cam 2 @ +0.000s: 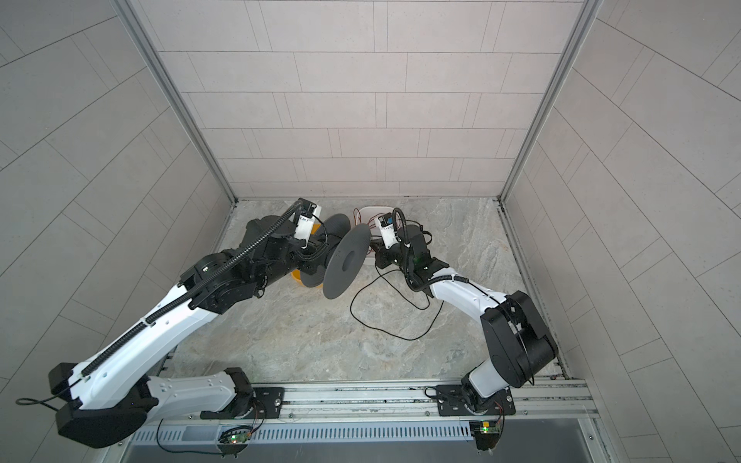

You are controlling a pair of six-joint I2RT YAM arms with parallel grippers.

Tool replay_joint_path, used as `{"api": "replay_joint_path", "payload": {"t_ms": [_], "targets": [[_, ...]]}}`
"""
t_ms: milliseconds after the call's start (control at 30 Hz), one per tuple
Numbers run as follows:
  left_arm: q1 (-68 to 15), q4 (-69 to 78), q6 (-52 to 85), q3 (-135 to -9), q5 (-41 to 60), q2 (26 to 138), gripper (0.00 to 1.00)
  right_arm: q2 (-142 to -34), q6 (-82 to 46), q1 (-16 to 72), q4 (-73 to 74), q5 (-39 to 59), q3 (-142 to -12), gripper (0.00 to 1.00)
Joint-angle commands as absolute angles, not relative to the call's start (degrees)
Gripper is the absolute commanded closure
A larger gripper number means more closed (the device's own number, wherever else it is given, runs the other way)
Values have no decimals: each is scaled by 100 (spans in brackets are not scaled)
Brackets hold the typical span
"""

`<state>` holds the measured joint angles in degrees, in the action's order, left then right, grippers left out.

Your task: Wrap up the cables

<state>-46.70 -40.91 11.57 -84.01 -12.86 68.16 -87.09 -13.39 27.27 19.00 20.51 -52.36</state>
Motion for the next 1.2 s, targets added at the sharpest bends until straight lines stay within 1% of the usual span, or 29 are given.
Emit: {"api": "replay_joint_path", "payload": {"t_ms": [0, 167, 367, 533, 700, 933, 1167], "targets": [[-4611, -3538, 1454, -8596, -1464, 6656, 100, -8775, -1579, 2675, 2326, 2162, -4979, 86], [-4605, -3531, 1477, -8657, -1409, 6609, 100, -8830, -1556, 2680, 2646, 2262, -4728, 68], [-4597, -3735, 1370, -8829, -1607, 6567, 100, -8843, -1726, 2675, 3236, 2259, -4259, 56], [-4496, -3901, 1276, -9058, -1696, 6654, 100, -8690, -1806, 2715, 3530, 2116, -3888, 52], [-4354, -3920, 1257, -9140, -1620, 6721, 100, -8392, -1809, 2807, 3740, 1883, -3458, 51], [-4062, -3850, 1335, -9132, -1366, 6772, 100, -8054, -1821, 2985, 3881, 1451, -3025, 54], [-3901, -3855, 1397, -9171, -1172, 6754, 100, -8359, -1729, 3021, 3982, 1468, -3041, 55]]}}
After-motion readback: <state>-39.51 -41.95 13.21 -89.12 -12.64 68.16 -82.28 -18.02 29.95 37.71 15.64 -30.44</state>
